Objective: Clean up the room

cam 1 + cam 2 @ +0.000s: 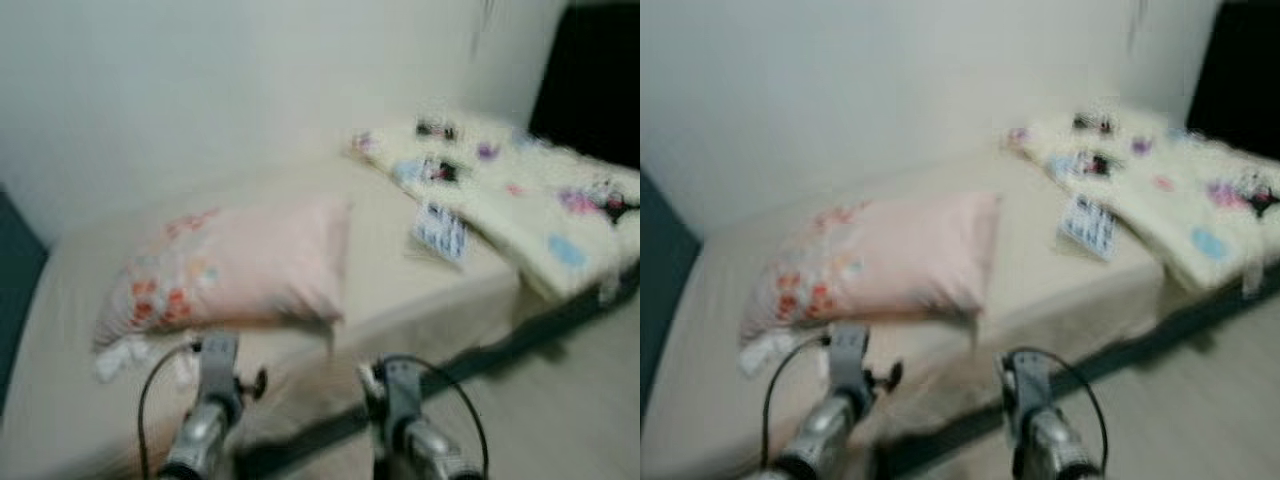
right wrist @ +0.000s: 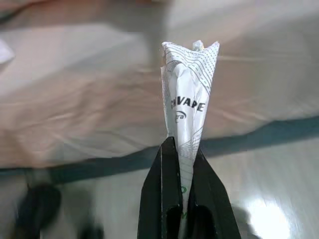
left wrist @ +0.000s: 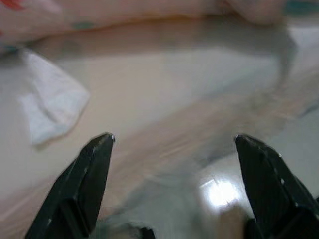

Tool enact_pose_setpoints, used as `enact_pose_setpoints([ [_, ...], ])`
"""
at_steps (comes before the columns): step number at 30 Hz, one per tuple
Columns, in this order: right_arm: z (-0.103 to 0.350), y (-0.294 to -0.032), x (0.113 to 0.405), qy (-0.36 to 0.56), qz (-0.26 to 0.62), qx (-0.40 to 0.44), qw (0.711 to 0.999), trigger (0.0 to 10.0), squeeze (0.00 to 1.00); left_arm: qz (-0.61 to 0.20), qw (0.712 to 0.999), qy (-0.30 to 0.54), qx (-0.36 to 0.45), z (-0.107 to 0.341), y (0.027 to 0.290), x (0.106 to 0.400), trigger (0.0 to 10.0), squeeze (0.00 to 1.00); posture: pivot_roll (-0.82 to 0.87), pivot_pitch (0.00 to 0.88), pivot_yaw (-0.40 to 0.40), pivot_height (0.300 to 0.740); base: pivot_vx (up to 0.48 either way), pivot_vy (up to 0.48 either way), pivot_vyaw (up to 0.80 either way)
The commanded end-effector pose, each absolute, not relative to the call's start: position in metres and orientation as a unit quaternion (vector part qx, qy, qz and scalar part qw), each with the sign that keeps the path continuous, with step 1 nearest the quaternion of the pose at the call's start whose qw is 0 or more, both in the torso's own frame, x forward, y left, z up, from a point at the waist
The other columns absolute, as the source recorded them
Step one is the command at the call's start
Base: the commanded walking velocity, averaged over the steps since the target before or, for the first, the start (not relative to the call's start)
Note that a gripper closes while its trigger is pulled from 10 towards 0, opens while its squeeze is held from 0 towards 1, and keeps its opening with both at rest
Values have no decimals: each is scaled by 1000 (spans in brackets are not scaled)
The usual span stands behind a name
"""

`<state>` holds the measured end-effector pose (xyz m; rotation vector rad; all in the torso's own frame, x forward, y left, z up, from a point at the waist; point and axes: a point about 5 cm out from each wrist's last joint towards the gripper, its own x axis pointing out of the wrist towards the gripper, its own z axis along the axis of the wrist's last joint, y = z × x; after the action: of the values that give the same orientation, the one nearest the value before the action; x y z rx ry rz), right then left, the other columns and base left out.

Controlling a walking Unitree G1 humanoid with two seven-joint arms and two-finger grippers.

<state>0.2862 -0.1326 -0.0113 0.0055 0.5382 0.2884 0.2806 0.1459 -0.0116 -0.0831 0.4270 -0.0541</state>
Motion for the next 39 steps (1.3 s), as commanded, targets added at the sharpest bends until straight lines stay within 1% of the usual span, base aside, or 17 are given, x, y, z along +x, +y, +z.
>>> enact_pose_setpoints([
  [1,-27,-131,269,302,140,15,943,10000,0,-32,971,232,-38,-20,147,273,10000,0,-61,116,22,572,0,0,0],
  [19,-22,-122,275,291,158,18,943,10000,0,-39,972,229,-39,-18,142,274,10000,0,-50,92,11,572,0,0,0],
  [30,-28,-123,268,307,164,13,937,10000,0,-41,971,230,-50,-17,139,277,10000,0,-56,73,8,572,0,0,0],
  [31,-35,-125,260,327,166,9,931,10000,0,-43,972,225,-57,-14,135,280,10000,0,-56,71,8,582,0,0,0],
  [33,-35,-125,260,327,166,9,931,10000,0,-43,972,225,-57,-14,135,280,10000,0,-56,71,8,582,0,0,0],
  [39,-44,-128,250,349,164,7,923,10000,0,-47,972,223,-66,-12,131,283,10000,0,-63,62,13,606,0,0,0],
])
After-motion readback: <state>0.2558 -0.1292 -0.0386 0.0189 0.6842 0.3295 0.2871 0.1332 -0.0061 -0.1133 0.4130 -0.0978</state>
